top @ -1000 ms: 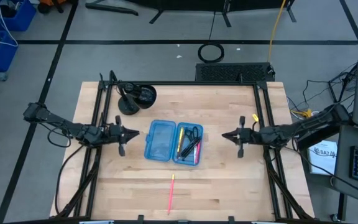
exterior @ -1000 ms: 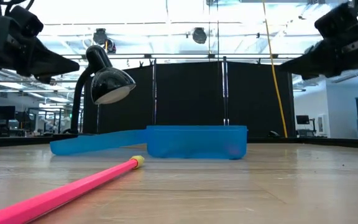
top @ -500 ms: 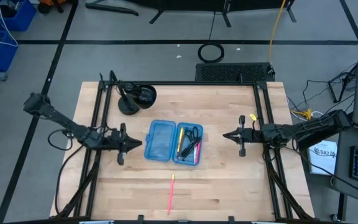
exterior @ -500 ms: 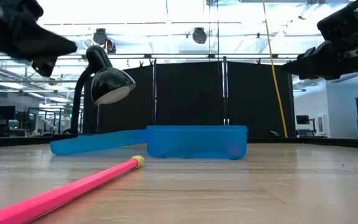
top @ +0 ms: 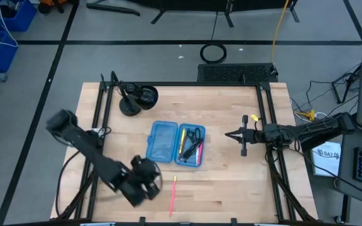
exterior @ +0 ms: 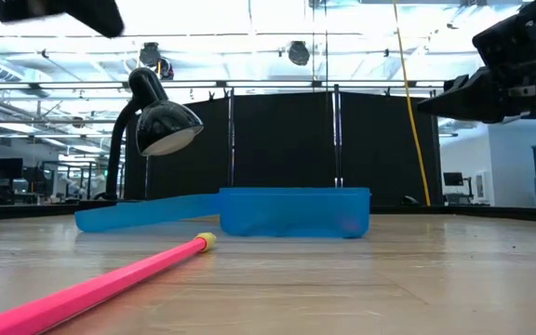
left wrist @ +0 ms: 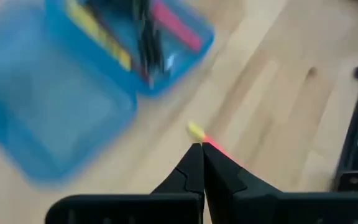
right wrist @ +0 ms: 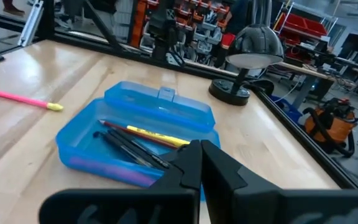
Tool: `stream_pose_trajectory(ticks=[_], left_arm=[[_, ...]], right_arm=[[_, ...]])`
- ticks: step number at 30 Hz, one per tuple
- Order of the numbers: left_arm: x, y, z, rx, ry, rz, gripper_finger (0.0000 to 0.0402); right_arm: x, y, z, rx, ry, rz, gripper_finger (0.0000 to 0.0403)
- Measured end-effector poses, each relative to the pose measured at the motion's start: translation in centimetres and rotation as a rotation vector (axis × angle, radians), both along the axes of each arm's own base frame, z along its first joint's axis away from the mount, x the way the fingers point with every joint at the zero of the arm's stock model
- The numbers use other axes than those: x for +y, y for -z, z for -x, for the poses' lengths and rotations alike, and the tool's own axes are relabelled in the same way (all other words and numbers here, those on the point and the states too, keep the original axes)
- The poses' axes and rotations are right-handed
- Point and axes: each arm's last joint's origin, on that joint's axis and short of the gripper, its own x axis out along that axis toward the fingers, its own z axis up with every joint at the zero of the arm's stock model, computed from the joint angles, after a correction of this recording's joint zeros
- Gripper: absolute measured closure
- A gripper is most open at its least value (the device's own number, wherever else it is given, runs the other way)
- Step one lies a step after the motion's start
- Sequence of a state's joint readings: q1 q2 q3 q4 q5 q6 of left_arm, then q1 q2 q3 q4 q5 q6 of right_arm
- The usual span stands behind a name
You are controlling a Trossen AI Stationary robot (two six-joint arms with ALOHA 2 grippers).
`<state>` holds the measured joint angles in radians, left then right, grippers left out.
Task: Pick & place school supplies into a supply box
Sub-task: Put the pink pencil into the blue box
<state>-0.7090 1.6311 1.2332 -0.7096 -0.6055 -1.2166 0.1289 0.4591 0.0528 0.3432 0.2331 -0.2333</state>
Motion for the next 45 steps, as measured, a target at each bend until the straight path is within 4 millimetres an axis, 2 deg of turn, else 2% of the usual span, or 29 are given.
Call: stream_pose_trajectory(ticks=[3,6,10,13,16,19,22,26,30,34,39,45], left_arm=[[-2.3,-1.1,-2.1,0.181,-0.119,0.123,0.0398],[-4.3,-1.3,-4.0,0.307,-0.195,0.197,0.0392],[-6.3,-1.1,-6.1,0.267,-0.212,0.174,0.0379],[-6.7,-0.5,-7.4,0.206,-0.265,0.143,0.0365],[-6.2,0.6,-8.6,0.193,-0.368,0.182,0.0342],[-5.3,2.6,-9.9,0.299,-0.458,0.270,0.0310],[-3.9,4.4,-11.4,0.377,-0.483,0.275,0.0274],[-1.6,5.7,-13.2,0.406,-0.522,0.285,0.0232],[0.0,6.1,-14.5,0.416,-0.533,0.320,0.0207],[1.0,6.1,-15.0,0.419,-0.543,0.325,0.0199],[1.4,6.2,-15.2,0.421,-0.548,0.326,0.0210],[1.1,7.9,-15.4,0.487,-0.526,0.321,0.0232]], right_arm=[[-0.1,0.2,0.0,0.020,0.007,0.018,0.0403],[-0.2,0.2,0.0,0.026,0.012,0.028,0.0403],[-0.2,0.2,0.0,0.023,0.016,0.027,0.0403],[-0.2,0.2,0.0,0.022,0.016,0.014,0.0403],[-0.2,0.2,0.0,0.020,0.018,-0.007,0.0403],[-0.2,0.2,0.0,0.018,0.019,-0.016,0.0403],[-0.2,0.2,0.0,0.015,0.019,-0.020,0.0403],[-0.2,0.0,0.0,0.002,0.018,-0.014,0.0403],[-0.2,0.0,0.0,0.003,0.017,-0.009,0.0403],[-0.2,0.0,0.0,0.003,0.017,-0.008,0.0403],[-0.2,0.0,0.0,0.004,0.017,-0.004,0.0403],[-0.2,0.1,0.0,0.004,0.017,-0.004,0.0403]])
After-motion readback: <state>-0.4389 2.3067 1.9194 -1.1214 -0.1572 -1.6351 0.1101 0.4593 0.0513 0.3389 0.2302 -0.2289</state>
